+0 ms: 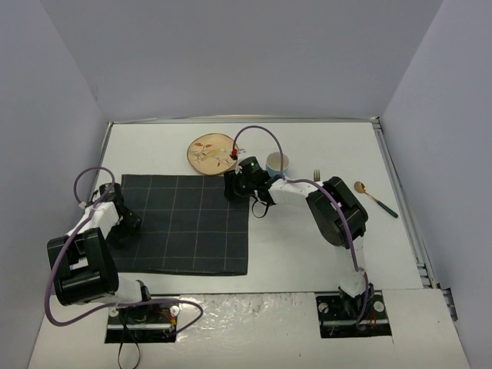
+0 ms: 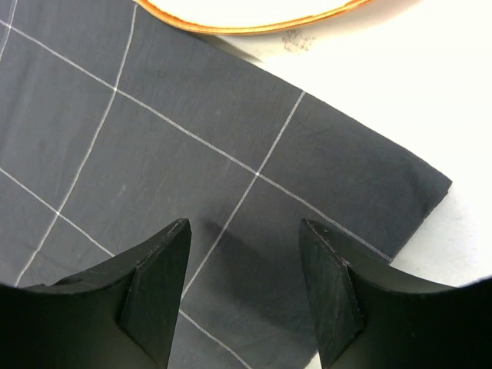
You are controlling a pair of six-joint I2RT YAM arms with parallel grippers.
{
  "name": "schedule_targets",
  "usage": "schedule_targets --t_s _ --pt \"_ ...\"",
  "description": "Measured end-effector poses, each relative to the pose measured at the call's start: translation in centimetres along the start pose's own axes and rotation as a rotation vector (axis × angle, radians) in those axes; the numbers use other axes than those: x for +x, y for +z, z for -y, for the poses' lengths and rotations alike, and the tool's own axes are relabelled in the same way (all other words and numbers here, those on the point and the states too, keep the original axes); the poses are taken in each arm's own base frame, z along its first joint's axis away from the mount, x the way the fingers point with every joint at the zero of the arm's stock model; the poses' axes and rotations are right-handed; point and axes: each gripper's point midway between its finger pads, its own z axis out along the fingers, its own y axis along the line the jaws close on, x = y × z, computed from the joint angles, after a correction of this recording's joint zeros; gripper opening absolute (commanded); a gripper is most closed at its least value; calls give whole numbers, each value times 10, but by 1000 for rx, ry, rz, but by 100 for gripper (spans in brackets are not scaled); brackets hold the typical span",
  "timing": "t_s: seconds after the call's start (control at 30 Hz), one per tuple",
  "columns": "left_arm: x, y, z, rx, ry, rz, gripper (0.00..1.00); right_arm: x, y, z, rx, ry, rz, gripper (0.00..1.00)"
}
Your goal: Set the dinner table for one person
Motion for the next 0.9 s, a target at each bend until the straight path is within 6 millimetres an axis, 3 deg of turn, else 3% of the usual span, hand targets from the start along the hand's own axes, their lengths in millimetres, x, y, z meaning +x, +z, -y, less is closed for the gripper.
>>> schedule_targets --t_s 0.5,0.73,0.9 --pt "-3 1 -3 2 -59 -34 67 2 -10 11 12 42 39 56" --pt "-2 -11 -19 -29 -60 -5 80 4 -23 5 14 40 16 57" --pt "-17 -35 -9 62 -60 68 93 -18 -48 -5 6 34 54 66"
